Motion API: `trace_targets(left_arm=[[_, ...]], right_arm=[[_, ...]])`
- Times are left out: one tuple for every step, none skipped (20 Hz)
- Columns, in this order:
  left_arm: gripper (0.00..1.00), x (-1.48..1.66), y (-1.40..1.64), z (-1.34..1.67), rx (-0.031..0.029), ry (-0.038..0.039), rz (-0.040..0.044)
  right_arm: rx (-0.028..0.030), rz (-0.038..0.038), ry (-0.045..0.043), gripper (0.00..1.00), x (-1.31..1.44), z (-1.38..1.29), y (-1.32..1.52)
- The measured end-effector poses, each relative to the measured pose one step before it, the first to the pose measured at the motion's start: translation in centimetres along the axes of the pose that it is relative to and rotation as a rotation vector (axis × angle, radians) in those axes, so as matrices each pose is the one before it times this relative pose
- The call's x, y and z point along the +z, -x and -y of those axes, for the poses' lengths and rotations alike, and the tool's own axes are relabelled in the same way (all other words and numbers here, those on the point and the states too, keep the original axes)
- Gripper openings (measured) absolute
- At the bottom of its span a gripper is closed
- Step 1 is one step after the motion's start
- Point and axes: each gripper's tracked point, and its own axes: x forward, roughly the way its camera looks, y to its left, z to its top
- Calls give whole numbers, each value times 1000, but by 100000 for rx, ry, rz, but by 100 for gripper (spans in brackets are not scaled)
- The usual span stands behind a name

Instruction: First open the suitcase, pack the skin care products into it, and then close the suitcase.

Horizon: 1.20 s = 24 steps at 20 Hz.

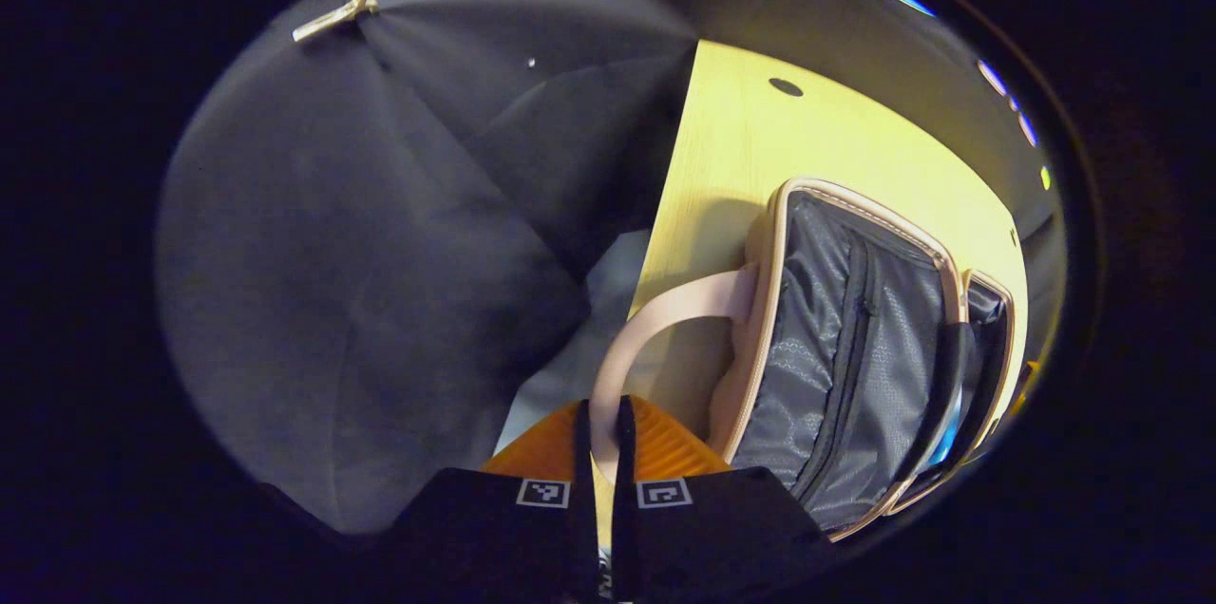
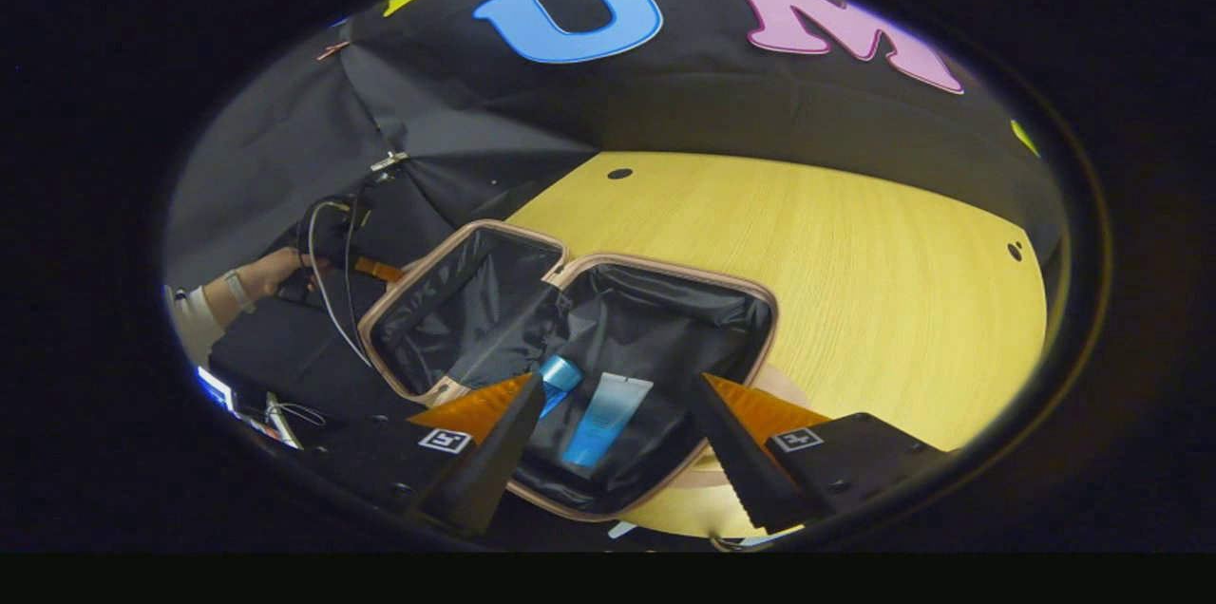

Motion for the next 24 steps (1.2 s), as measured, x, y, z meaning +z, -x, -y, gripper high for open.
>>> trace_targets(left_arm=[[11,339,780,126,234,-910,3867],[11,477,934,125,339,-951,3920],[11,217,577,368,50,-359,4224],[11,513,884,478,-714,-209,4350],[11,843,1258,541,-1443,-87,4244],[11,642,1183,767,-2360,-217,3988],[10,872,1260,936,-1734,-1616,2932],[8,785,1047,543,284,-3846,2601],[8,855,1350,266,260,-3527,2480],[7,806,938,1101,-400,-2329,2494],[7,1379,1141,1310,-1132,-2170,2871],[7,1168,1114,1084,-299,-2086,2332],[6,1088,578,1455,-1707,-1770,2060],[6,618,339,1649,-1574,-1981,1698],[6,510,198,1665,-2153,-2264,1334],[6,222,47,1474,-2070,-2320,805],[7,360,36,1243,-2055,-1804,680],[10,217,156,1634,-2540,-1339,423],[6,335,-128,1507,-2497,10,37],[6,85,-423,1734,-3785,-49,94],[6,84,-578,1462,-3060,-877,476],[6,-190,-559,1763,-4073,-127,-798],[6,-199,-544,1677,-3581,1218,-425],[7,-634,-930,1497,-4761,1570,-2365]], right_arm=[[83,471,1461,98,-93,172,131],[947,11,817,98,-310,11,126],[1577,-506,-99,98,-240,-107,193],[1250,564,-155,98,-53,-102,43],[1611,832,-23,98,168,-23,234],[1362,1256,146,98,157,-54,479],[1412,1319,28,98,293,-57,514],[1392,1368,67,98,319,46,454],[1101,1329,83,98,222,91,442],[1157,1061,69,97,191,184,605],[1167,792,103,97,144,175,666],[879,391,438,98,-28,197,830],[653,551,825,98,-17,345,981],[325,1172,1204,98,166,522,1034],[-97,1414,1351,97,149,518,1152],[-548,1274,1033,97,75,754,1046],[-999,875,472,97,32,903,1017],[-702,1024,-192,97,-173,746,972],[-237,1129,-915,97,-78,627,915],[-540,723,-1224,97,-273,590,748],[-512,245,-1287,97,-224,752,770],[-661,181,-1021,97,-362,649,787],[-883,236,-726,97,-223,830,744],[-812,559,-428,97,-112,739,690]])
